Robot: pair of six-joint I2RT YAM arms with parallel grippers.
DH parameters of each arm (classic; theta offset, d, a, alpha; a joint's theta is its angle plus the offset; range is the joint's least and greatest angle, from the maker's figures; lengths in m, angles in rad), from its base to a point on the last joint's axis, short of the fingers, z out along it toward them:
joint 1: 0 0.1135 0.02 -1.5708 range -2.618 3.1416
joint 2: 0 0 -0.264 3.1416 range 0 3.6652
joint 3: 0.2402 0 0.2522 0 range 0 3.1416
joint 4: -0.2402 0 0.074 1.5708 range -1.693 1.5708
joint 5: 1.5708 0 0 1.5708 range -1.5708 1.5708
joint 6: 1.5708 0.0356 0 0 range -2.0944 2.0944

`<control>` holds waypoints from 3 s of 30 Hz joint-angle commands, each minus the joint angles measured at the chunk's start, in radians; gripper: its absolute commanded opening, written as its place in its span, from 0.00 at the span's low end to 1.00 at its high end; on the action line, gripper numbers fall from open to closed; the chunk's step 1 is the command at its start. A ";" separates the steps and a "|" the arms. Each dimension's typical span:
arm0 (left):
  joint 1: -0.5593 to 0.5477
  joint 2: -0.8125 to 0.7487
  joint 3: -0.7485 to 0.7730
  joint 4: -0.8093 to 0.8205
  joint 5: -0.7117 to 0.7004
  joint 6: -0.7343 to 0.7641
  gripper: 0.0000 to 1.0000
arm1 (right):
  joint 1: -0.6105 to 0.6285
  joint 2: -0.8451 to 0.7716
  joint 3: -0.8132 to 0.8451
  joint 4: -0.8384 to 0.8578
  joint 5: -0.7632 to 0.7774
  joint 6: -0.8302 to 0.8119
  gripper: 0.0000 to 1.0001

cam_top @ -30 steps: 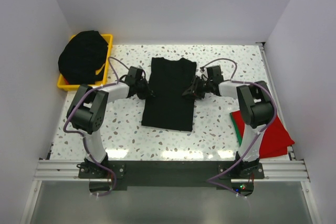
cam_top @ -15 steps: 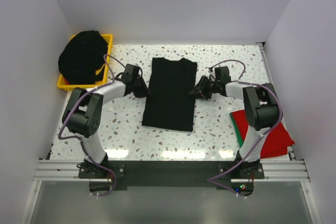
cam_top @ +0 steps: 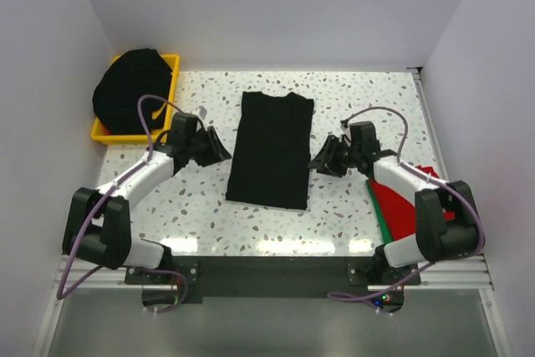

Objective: Fold and stack the t-shirts
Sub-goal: Fold the tshirt

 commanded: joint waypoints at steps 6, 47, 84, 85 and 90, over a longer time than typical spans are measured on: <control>0.002 -0.141 -0.284 0.026 0.148 0.045 0.43 | 0.175 -0.262 -0.220 -0.085 0.136 0.081 0.46; 0.000 -0.159 -0.517 0.235 0.122 -0.064 0.54 | 0.323 -0.281 -0.464 0.231 0.263 0.358 0.47; -0.132 -0.231 -0.608 0.189 0.019 -0.153 0.04 | 0.330 -0.388 -0.526 0.155 0.268 0.313 0.01; -0.133 -0.240 -0.613 0.188 0.019 -0.156 0.03 | 0.329 -0.396 -0.532 0.150 0.264 0.309 0.00; -0.158 -0.289 -0.642 0.175 0.019 -0.176 0.00 | 0.329 -0.472 -0.567 0.122 0.248 0.299 0.00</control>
